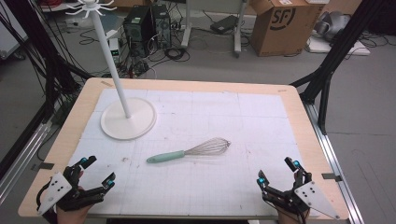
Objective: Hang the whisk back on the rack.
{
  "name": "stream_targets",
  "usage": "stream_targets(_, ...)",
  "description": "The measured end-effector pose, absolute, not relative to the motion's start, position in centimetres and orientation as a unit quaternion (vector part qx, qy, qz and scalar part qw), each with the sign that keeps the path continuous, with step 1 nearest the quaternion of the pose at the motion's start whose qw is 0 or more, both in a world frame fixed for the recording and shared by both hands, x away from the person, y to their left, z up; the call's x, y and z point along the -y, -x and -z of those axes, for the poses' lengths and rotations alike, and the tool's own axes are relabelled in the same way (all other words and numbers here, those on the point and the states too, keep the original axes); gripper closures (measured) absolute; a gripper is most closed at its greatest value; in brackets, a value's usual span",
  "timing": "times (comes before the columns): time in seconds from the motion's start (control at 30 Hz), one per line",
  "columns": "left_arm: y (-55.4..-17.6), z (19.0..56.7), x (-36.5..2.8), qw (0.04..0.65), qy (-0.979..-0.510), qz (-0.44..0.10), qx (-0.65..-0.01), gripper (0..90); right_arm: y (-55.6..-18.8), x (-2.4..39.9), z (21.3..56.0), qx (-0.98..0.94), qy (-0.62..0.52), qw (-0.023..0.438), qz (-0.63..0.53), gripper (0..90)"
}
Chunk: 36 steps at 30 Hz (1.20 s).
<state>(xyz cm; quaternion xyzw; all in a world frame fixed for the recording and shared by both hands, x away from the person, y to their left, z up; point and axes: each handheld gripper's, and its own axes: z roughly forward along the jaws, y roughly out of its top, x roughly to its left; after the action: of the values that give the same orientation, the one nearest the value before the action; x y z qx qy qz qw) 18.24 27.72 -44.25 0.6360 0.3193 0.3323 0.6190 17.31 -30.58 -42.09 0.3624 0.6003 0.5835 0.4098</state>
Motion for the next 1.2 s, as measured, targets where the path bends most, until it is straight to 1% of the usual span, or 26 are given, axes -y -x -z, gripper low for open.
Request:
stream_targets(0.33,-18.3,44.3,-27.7,0.616,-0.638,-0.331,-0.322,15.2,-18.6,28.9,40.9,-0.605,-0.337,0.385,-0.610,6.5)
stream_targets(0.5,-18.2,44.3,-27.5,0.617,-0.639,-0.331,-0.317,15.2,-20.4,27.4,40.3,-0.628,-0.325,0.345,-0.617,6.5)
stream_targets(0.53,-18.2,44.3,-27.5,0.617,-0.640,-0.332,-0.316,15.2,-20.4,27.4,40.3,-0.628,-0.325,0.345,-0.617,6.5)
stream_targets(0.7,-18.1,44.3,-27.5,0.617,-0.640,-0.331,-0.315,15.2,-22.4,24.8,39.3,-0.668,-0.288,0.314,-0.610,6.6)
stream_targets(0.73,-18.1,44.3,-27.5,0.618,-0.640,-0.331,-0.315,15.2,-22.4,24.8,39.3,-0.668,-0.288,0.314,-0.610,6.6)
stream_targets(0.9,-18.1,44.3,-27.4,0.617,-0.642,-0.330,-0.312,15.2,-24.5,22.1,38.2,-0.706,-0.252,0.292,-0.595,6.6)
stream_targets(1.03,-18.1,44.3,-27.3,0.617,-0.643,-0.329,-0.311,15.2,-25.5,21.1,38.0,-0.723,-0.243,0.279,-0.584,6.6)
stream_targets(1.07,-18.1,44.3,-27.3,0.618,-0.643,-0.328,-0.312,15.2,-26.2,20.7,37.9,-0.735,-0.239,0.265,-0.577,7.3)
stream_targets(1.1,-18.1,44.3,-27.3,0.618,-0.643,-0.327,-0.312,15.2,-26.6,20.5,37.9,-0.739,-0.238,0.258,-0.575,10.1)
stream_targets(1.13,-18.1,44.3,-27.3,0.617,-0.644,-0.327,-0.313,15.2,-27.0,20.4,37.8,-0.744,-0.235,0.248,-0.574,15.4)
stream_targets(1.17,-18.1,44.3,-27.3,0.617,-0.644,-0.327,-0.313,15.2,-27.0,20.4,37.8,-0.744,-0.235,0.248,-0.574,15.4)
stream_targets(1.2,-18.1,44.3,-27.4,0.619,-0.642,-0.327,-0.314,15.2,-27.7,20.3,37.8,-0.750,-0.234,0.237,-0.571,16.2)
